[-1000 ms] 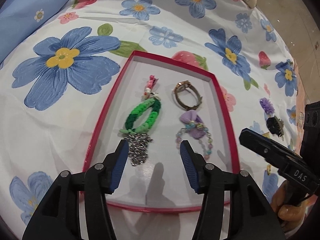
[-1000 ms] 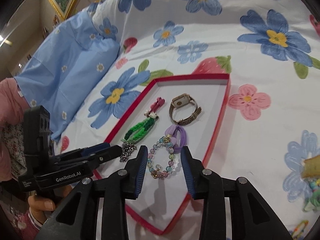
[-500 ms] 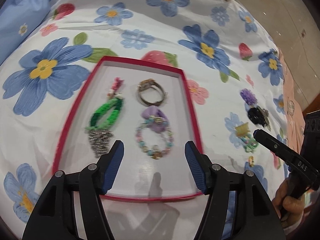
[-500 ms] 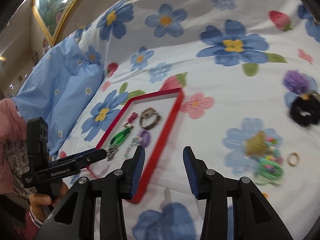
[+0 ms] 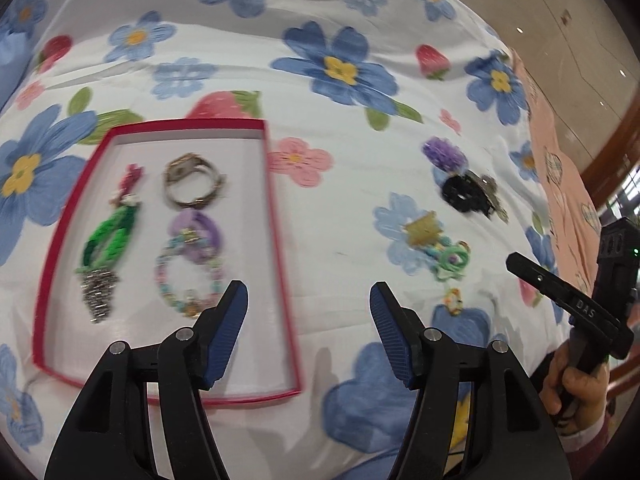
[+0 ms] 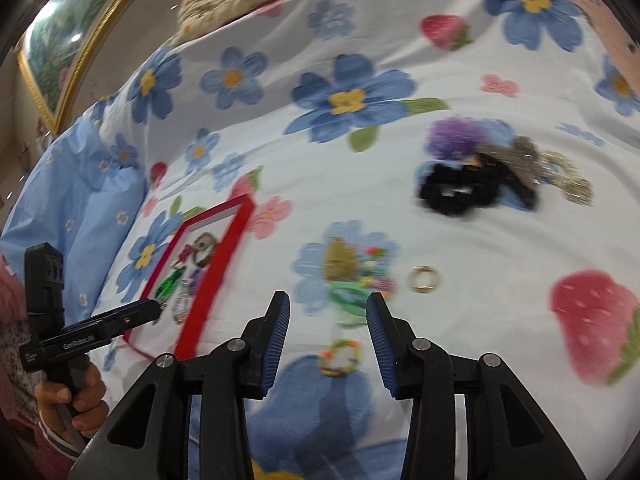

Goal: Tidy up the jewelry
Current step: 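Move both open tools back from the tray to the jewelry pile, then grasp the green hair tie with the left tool while the right tool grasps the gold ring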

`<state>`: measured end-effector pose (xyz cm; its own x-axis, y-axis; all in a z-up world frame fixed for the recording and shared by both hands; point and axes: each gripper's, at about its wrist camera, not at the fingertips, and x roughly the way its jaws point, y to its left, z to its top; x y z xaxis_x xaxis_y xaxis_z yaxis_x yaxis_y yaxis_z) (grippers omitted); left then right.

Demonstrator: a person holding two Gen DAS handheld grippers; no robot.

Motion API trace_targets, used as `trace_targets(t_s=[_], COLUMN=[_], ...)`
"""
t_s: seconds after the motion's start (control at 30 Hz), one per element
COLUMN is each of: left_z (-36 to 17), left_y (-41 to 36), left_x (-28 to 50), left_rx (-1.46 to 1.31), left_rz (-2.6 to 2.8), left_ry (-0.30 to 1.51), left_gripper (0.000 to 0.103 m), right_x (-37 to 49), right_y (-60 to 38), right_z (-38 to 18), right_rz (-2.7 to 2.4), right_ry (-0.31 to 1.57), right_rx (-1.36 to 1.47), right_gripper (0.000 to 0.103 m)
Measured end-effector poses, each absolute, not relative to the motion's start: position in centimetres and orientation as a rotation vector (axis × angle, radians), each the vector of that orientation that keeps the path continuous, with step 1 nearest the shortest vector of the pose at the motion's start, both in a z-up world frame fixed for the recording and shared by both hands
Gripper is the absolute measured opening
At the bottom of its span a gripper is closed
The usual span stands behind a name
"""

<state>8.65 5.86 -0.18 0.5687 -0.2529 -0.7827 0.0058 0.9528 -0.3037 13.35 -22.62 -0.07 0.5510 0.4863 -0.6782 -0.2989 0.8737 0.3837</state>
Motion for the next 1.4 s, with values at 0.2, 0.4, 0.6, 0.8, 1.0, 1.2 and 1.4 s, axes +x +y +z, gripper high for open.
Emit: trace_targets(t_s=[0.2,0.4,0.6,0.8,1.0,1.2,1.4], left_z=[0.0,0.1,-1.0,-2.3,-3.9,-5.2,-5.2], left_y=[2.0,-1.6,-4.6,-7.0,-8.5,-9.2,-8.4], left_x=[10.0,11.5,13.4,15.1,16.9,17.9,17.9], left_rx=[-0.241,-0.190,-0.144,-0.108,-0.103,-0.125,-0.156], left_rz=[-0.226,-0.291,-0.343,-0.391,-0.426,-0.482,-0.490], left_ry=[0.977,0.980,1.013,1.042,1.077,1.095,1.082], left_gripper=[0.063,0.063,0.063,0.063,0.054,0.008,0.005], right_x=[14.1,15.4,16.9,18.6,19.9,19.5,19.0], right_y=[-26.1,-26.9,-26.9,-26.4,-25.5,-25.8,-24.2], right_z=[-1.0,-2.2,-3.7,-4.3,-5.3,-5.1,-5.0], right_rz=[0.408,0.391,0.381,0.383,0.377,0.390,0.401], right_ry=[0.887,0.924,0.959,0.984,1.017,1.015,1.007], right_rx=[0.266,0.253,0.237,0.208,0.163,0.166,0.061], right_gripper=[0.044,0.042,0.037,0.031,0.028,0.032,0.032])
